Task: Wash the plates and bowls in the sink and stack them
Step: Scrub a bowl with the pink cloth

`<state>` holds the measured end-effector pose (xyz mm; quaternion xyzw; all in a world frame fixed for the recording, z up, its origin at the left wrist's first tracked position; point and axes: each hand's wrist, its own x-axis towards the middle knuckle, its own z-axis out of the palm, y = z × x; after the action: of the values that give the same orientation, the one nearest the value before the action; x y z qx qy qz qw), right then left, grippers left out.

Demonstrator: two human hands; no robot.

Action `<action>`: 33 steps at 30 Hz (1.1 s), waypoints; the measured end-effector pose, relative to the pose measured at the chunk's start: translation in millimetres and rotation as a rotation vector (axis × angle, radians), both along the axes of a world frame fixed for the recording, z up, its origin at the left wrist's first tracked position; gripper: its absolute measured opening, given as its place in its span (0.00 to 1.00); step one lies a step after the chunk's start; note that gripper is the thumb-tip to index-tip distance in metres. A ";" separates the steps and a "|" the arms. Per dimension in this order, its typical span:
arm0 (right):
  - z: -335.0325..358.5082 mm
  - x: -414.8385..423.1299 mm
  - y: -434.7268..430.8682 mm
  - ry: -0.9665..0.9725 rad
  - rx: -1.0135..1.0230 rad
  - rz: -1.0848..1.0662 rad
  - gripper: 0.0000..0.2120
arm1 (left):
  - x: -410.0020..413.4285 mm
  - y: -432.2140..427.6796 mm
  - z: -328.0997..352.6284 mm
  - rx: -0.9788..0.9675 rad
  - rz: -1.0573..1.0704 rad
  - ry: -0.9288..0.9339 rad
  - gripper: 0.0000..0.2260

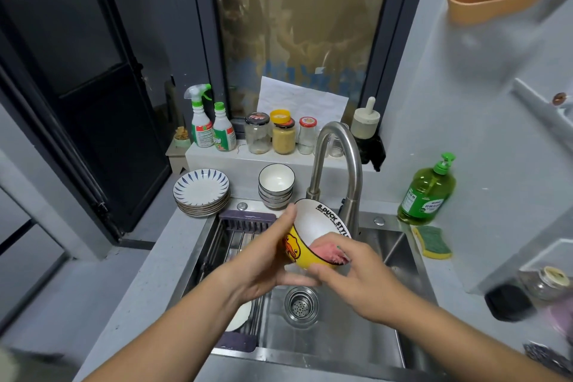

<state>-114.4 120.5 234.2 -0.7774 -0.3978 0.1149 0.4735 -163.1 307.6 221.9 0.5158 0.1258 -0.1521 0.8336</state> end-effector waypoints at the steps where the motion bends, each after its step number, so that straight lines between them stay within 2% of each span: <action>1: 1.7 -3.8 2.5 0.091 0.081 -0.022 0.06 | -2.0 -0.7 -8.0 -0.051 -0.008 -0.036 0.34; 4: 3.8 -9.1 12.6 0.281 0.239 -0.059 0.09 | -6.9 -7.2 -22.1 -0.164 0.084 -0.111 0.46; 7: 1.3 -7.8 15.8 0.322 0.230 -0.023 0.09 | -4.9 -13.1 -20.6 -0.103 0.170 -0.149 0.49; 10: 5.8 -0.3 8.4 0.134 0.069 0.027 0.13 | -0.9 -9.8 -12.4 -0.114 0.164 -0.121 0.50; 12: 7.5 9.5 -0.4 -0.126 -0.074 0.091 0.14 | -1.0 -7.1 -4.0 -0.156 0.112 -0.075 0.49; 14: 7.7 21.0 -9.4 -0.341 -0.208 0.159 0.09 | -1.3 -3.9 -0.1 -0.223 0.020 -0.025 0.45; 17: 7.0 26.8 -14.8 -0.444 -0.271 0.236 0.14 | -1.1 4.3 -3.6 -0.325 -0.159 0.050 0.47; 20: 2.1 18.4 -12.3 -0.367 -0.159 0.231 0.12 | -0.4 5.5 -11.8 -0.403 -0.246 0.019 0.51; 22: -4.3 11.9 -11.2 -0.185 -0.077 0.149 0.14 | -1.6 -3.5 -16.3 -0.386 -0.179 -0.062 0.52; 24: -9.9 7.2 -9.9 -0.010 0.003 0.051 0.18 | -1.5 -14.2 -22.0 -0.256 -0.020 -0.118 0.53; 26: -13.7 3.2 -5.4 0.005 0.026 0.021 0.22 | -0.8 -21.8 -25.0 -0.118 0.107 -0.145 0.52; 29: -6.0 2.2 1.7 0.037 0.052 0.034 0.22 | 1.4 -22.8 -16.9 -0.113 0.126 -0.090 0.51; 33: 6.6 16.1 -6.8 -0.194 -0.058 0.171 0.07 | 8.4 -10.4 -5.5 -0.309 -0.012 0.081 0.46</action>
<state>-98.3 113.7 240.8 -0.7615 -0.5031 0.0908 0.3985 -154.7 297.2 216.4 0.3756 0.1314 -0.1954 0.8963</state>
